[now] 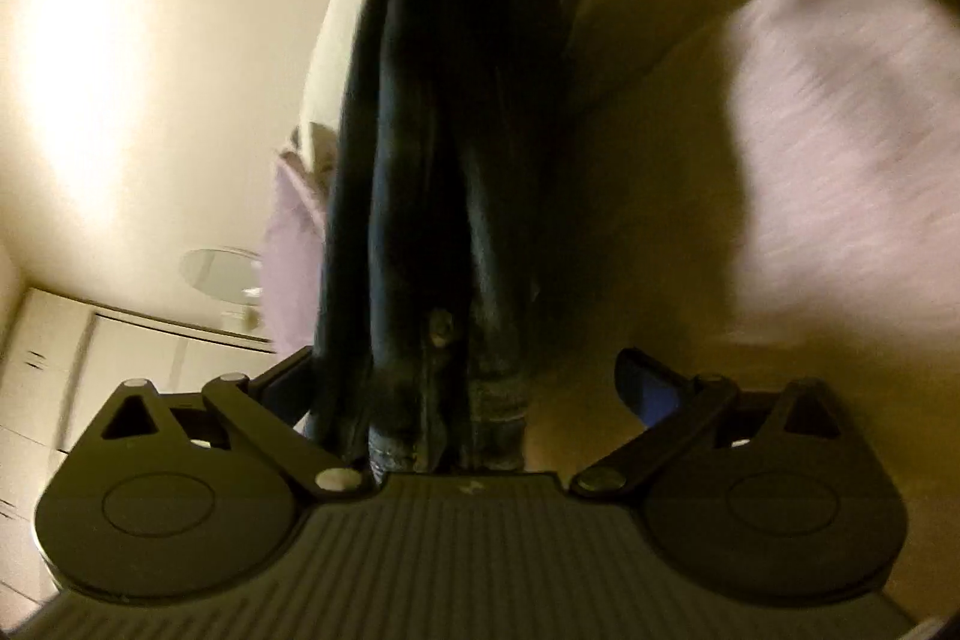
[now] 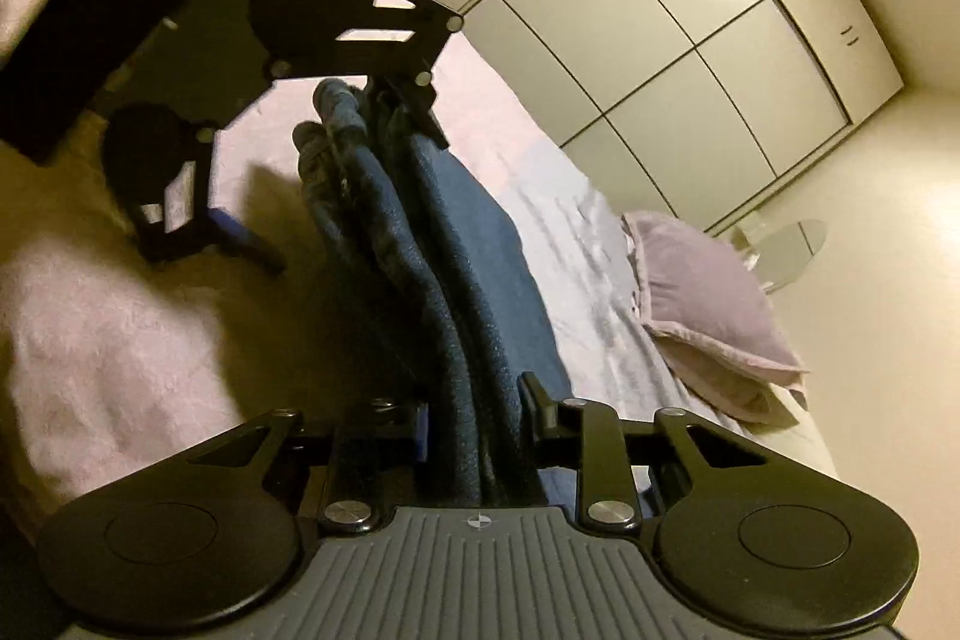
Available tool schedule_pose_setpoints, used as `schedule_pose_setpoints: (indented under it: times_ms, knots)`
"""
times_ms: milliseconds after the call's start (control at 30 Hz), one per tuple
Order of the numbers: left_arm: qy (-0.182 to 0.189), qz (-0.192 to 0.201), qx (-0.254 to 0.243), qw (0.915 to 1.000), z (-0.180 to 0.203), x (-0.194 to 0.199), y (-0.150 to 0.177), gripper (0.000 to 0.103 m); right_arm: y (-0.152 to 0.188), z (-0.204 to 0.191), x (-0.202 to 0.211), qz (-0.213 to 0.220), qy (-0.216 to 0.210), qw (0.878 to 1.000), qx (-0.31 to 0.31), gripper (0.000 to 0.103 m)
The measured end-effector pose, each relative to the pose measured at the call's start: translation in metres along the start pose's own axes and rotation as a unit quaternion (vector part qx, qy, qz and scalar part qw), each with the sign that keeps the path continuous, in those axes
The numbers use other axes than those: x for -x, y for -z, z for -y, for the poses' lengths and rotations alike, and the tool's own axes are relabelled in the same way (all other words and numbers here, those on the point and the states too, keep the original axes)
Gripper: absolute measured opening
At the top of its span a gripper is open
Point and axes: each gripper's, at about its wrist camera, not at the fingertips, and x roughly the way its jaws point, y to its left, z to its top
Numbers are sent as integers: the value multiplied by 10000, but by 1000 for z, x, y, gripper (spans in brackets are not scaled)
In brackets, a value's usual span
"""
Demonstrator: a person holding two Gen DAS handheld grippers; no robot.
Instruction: Fold clothes
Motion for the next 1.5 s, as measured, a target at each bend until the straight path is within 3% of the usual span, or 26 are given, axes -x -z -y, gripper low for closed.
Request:
schedule_pose_setpoints:
  times_ms: [133,200,267,367,433,467,500,667,800,900,967,1033,1167,1300,1500]
  knots:
    - [255,-194,-44,9995,-5,-15,6,82,10,-9,1,-89,-158,9998,107,27]
    - [453,-198,-18,9988,-5,-13,7,63,17,-18,-3,-214,-167,9994,194,31]
    - [496,-221,-42,9985,-2,-11,8,55,23,-27,-9,-392,-109,9987,320,45]
    - [471,-218,15,9987,-5,-10,8,50,31,-37,-18,-571,-30,9971,495,48]
    - [413,-206,50,9989,-12,-11,9,47,24,-35,-23,-435,-2,9974,576,46]
    - [344,-186,52,9992,-17,-10,10,44,17,-33,-25,-301,5,9977,606,34]
    - [268,-198,73,9994,-23,-10,12,43,10,-30,-27,-167,13,9978,637,29]
    - [-156,-541,155,9983,-61,-7,29,40,-27,-16,-36,502,50,9956,787,23]
    - [-426,-1171,137,9921,-78,22,57,40,-57,-6,-43,1036,80,9905,905,23]
    - [-384,-1813,263,9823,-69,67,79,40,-79,2,-48,1434,93,9846,993,23]
    - [-43,-2086,373,9773,-45,96,88,42,-94,-18,-42,1665,-273,9795,1099,23]
    - [223,-2255,383,9732,-19,117,92,42,-94,-35,-39,1554,-484,9778,1319,23]
    - [345,-2278,134,9730,22,136,87,45,-92,-59,-33,1269,-780,9757,1607,35]
    - [342,-2116,174,9766,22,156,83,52,-82,-53,-21,839,-727,9836,1418,38]
    - [224,-2222,704,9722,7,200,106,52,-76,-34,17,284,-677,9932,909,38]
